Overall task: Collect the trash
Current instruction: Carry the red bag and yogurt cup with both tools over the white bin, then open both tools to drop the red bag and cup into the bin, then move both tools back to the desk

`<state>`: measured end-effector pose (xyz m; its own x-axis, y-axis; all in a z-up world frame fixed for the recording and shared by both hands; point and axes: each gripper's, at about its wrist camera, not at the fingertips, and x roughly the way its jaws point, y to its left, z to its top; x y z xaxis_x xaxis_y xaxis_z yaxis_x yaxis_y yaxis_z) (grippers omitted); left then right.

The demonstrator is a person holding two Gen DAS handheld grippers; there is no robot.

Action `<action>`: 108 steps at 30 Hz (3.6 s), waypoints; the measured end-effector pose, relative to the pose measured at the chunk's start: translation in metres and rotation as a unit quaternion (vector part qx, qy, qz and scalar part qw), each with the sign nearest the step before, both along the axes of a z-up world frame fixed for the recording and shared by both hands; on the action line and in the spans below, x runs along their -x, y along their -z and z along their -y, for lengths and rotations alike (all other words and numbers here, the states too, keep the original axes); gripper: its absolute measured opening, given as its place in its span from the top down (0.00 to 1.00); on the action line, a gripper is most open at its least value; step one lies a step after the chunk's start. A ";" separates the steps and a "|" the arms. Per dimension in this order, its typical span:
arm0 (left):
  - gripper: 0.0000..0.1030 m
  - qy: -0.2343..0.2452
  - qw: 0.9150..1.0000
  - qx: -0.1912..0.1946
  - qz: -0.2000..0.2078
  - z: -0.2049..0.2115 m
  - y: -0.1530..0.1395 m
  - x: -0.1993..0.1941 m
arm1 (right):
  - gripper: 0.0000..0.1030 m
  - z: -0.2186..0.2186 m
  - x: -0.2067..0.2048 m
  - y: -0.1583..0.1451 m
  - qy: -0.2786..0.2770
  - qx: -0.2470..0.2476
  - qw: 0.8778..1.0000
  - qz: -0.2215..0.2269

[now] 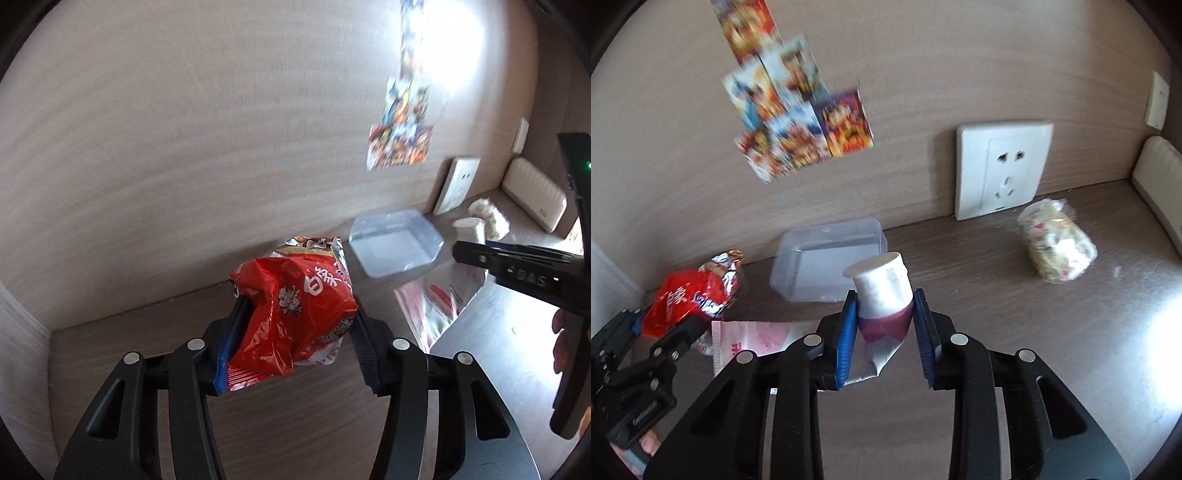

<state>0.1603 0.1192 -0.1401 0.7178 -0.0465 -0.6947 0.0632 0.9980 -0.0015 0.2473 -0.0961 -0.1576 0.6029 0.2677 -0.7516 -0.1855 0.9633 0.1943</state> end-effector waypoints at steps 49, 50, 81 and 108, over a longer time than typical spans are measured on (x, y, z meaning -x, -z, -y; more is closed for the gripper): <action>0.56 0.542 0.840 0.002 -0.007 0.439 -0.016 0.235 | 0.70 0.338 0.396 -0.030 0.365 0.065 0.928 -0.021; 0.56 0.547 0.837 0.000 -0.017 0.445 -0.008 0.239 | 0.70 0.343 0.401 -0.019 0.372 0.067 0.925 -0.032; 0.17 0.625 0.741 -0.064 -0.239 0.562 0.338 0.276 | 0.08 0.410 0.441 0.325 0.344 0.079 0.903 -0.245; 0.05 0.542 0.824 -0.012 -0.162 0.524 0.171 0.244 | 0.04 0.402 0.420 0.177 0.374 0.062 0.912 -0.159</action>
